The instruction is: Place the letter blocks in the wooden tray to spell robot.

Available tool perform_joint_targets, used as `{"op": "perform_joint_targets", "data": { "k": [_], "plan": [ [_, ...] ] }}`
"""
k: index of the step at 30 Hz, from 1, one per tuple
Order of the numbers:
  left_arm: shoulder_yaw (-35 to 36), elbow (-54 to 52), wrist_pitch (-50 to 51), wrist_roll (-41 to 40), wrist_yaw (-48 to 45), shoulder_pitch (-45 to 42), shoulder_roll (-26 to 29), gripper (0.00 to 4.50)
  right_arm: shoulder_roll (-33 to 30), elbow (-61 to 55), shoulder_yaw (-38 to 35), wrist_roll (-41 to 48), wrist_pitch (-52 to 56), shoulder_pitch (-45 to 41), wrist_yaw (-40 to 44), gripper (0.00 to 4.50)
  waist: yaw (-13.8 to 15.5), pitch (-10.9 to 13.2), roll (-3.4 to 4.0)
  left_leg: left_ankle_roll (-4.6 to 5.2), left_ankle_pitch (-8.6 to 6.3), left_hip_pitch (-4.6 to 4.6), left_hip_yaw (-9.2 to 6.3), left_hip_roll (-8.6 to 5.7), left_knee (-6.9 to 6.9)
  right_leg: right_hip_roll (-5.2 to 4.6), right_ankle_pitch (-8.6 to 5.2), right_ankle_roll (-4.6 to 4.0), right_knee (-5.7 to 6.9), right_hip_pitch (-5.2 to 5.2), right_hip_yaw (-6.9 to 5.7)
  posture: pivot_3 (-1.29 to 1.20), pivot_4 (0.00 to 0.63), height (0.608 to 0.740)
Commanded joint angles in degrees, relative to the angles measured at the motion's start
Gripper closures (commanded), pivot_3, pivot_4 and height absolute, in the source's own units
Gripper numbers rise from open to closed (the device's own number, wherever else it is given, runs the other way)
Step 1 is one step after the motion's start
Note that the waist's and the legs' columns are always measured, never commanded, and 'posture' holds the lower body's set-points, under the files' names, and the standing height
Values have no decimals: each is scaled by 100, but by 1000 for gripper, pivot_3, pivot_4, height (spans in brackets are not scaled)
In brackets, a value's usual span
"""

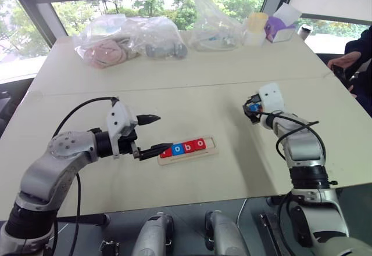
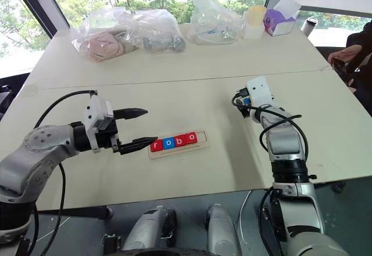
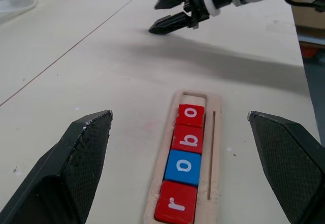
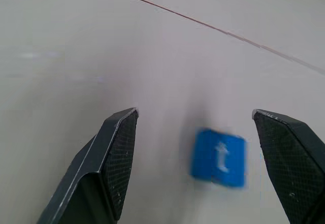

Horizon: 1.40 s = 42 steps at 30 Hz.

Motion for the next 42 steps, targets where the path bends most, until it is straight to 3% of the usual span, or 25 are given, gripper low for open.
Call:
{"op": "perform_joint_targets", "data": {
  "k": [1,16,19,21,22,28,34,38,42],
  "plan": [
    [38,12,-124,4,-94,-121,34,0,133,35,-365,158,190,-227,-416,879,-1,0,0,1,0,0,0,0,0,2,0,0,0,1,0,0,150,725],
    [68,-9,-141,38,-47,-100,28,0,219,1496,-383,644,43,-715,-496,879,-5,-1,-3,11,4,10,1,3,17,38,11,22,7,21,-7,0,150,725],
    [71,-33,-135,32,-15,-79,26,0,251,1464,-432,775,243,-689,-505,1642,-7,-2,-3,11,5,19,1,4,17,38,11,23,10,29,-7,0,150,725],
    [66,-37,-135,30,0,-76,22,0,263,1274,-428,861,419,-599,-504,2789,1,-2,-4,11,5,28,0,5,17,39,11,23,11,36,-7,0,150,725],
    [64,-37,-136,25,6,-74,20,0,286,1144,-466,918,542,-546,-540,3118,9,-2,-4,11,5,33,0,5,17,39,10,23,11,41,-7,0,150,725],
    [32,-35,-147,14,12,-60,-2,0,625,-1063,-826,1446,2102,306,-781,3118,28,-3,-6,13,3,35,-8,5,16,37,10,24,10,48,-5,0,150,725],
    [30,7,-186,19,-59,-36,20,0,967,-4375,-751,1857,4177,1626,-919,3118,23,-3,-4,14,1,29,-12,14,13,36,3,14,10,40,-6,0,150,725],
    [-15,93,-205,34,-107,-115,-6,0,1170,-5141,-735,1807,4786,1954,-1063,3118,14,-3,-4,10,3,30,-9,21,19,36,-2,4,5,38,-6,0,150,725],
    [-80,152,-236,73,-131,-160,-53,0,1253,-5180,-644,1735,4828,2097,-1147,3118,16,-3,-4,8,3,31,-8,24,19,36,-1,1,3,37,-10,0,150,725]
  ]
}}
